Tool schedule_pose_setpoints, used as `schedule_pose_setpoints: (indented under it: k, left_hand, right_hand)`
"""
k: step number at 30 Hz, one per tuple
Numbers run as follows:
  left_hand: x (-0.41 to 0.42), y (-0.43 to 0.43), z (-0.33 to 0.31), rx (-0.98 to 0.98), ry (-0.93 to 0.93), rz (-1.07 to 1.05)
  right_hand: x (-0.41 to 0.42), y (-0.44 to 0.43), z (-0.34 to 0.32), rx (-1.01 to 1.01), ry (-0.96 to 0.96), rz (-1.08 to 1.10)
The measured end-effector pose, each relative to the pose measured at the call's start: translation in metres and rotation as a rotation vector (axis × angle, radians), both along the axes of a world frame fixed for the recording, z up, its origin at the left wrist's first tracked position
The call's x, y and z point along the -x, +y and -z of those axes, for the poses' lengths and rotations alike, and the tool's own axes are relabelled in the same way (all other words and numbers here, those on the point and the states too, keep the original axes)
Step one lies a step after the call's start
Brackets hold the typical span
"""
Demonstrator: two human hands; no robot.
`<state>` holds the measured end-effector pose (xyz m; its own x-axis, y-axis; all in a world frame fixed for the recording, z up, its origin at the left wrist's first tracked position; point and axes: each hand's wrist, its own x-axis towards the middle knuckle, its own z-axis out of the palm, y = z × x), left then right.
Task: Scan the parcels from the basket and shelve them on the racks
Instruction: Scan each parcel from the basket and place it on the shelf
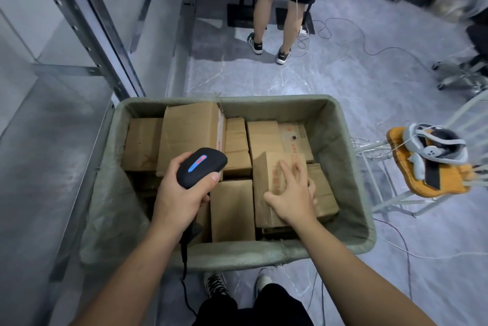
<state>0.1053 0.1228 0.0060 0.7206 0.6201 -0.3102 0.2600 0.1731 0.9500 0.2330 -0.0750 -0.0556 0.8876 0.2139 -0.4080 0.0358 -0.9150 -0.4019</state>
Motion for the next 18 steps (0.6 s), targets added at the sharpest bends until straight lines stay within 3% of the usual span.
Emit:
schedule_pose_setpoints:
  k: [9, 18]
  left_hand:
    - [-0.022, -0.011, -0.018, -0.028, -0.026, -0.025]
    - [-0.043, -0.027, -0.021, -0.047, -0.012, -0.144]
  right_hand:
    - [-0.034, -0.005, -0.04, -0.215, 0.011, 0.068]
    - [-0.096, -0.008, -0.046, -0.632, 0.072, 0.011]
